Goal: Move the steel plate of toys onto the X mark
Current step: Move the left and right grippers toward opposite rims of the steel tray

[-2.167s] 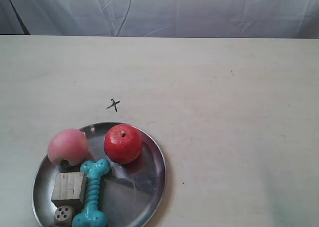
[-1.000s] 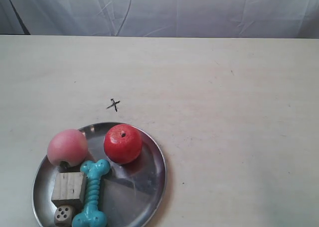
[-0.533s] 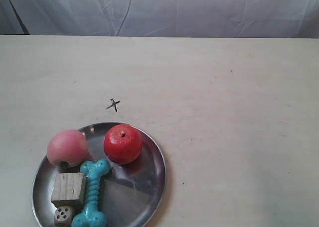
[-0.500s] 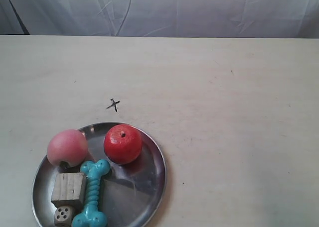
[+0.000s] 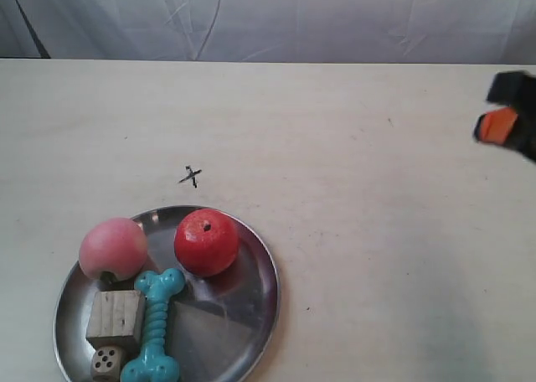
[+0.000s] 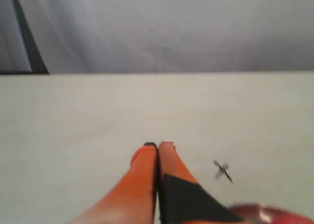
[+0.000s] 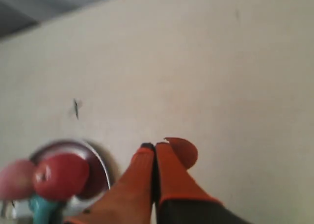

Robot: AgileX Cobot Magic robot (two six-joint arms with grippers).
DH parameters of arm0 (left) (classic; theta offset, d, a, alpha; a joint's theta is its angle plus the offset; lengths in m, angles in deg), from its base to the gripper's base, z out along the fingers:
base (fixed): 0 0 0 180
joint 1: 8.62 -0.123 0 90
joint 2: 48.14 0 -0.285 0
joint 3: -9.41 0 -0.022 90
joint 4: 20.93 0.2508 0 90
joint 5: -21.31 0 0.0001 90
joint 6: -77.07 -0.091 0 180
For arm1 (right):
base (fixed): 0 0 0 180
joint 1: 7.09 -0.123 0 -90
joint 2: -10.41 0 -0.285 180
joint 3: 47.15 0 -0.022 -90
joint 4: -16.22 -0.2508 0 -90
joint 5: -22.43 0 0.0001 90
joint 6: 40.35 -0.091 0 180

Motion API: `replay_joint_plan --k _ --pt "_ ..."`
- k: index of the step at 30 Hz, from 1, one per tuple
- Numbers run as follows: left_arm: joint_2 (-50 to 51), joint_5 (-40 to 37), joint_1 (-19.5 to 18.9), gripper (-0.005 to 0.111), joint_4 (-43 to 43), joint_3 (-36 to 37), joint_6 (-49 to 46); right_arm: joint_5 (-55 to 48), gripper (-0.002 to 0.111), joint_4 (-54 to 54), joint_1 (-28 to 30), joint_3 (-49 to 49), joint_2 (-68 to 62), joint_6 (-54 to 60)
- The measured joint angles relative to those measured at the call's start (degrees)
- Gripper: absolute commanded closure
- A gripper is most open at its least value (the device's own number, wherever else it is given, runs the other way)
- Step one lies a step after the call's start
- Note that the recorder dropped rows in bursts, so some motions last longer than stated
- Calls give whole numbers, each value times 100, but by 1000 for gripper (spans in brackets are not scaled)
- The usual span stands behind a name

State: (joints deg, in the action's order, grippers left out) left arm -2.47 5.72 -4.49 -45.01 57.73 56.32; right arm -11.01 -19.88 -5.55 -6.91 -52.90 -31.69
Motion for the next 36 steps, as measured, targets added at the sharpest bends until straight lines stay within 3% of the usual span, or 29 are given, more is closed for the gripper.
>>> replay_joint_plan --k 6,11,14,19,22,26,28,32,36 --pt "251 -1478 568 107 -184 99 -198 -1130 108 -483 -369 -97 -2057 1088" --pt "857 -1951 591 107 -115 388 807 -687 108 -1171 -1138 -97 -2902 1508" --pt "1531 -2050 441 107 89 431 1866 -201 108 -1536 -1712 -97 -3142 1637" --pt "2633 -2148 -175 107 -43 431 2209 170 108 -1674 -2303 -97 -3309 1694" --pt "3232 -2283 -691 107 -796 440 1581 235 108 -1674 -2376 -97 -3320 1711" --pt "3994 -2782 -1339 107 -2385 440 -97 304 108 -1685 -2376 -97 -3320 1711" --pt "4290 -2965 -1543 107 -2718 443 -613 314 108 -1685 -2376 -97 -3320 1728" --pt "4729 -2974 -1673 101 -2755 443 -1024 420 108 -1685 -2376 -97 -3320 1834" --pt "4806 -3046 -1673 86 -2744 310 -1257 486 108 -1685 -2376 -97 -3320 1946"
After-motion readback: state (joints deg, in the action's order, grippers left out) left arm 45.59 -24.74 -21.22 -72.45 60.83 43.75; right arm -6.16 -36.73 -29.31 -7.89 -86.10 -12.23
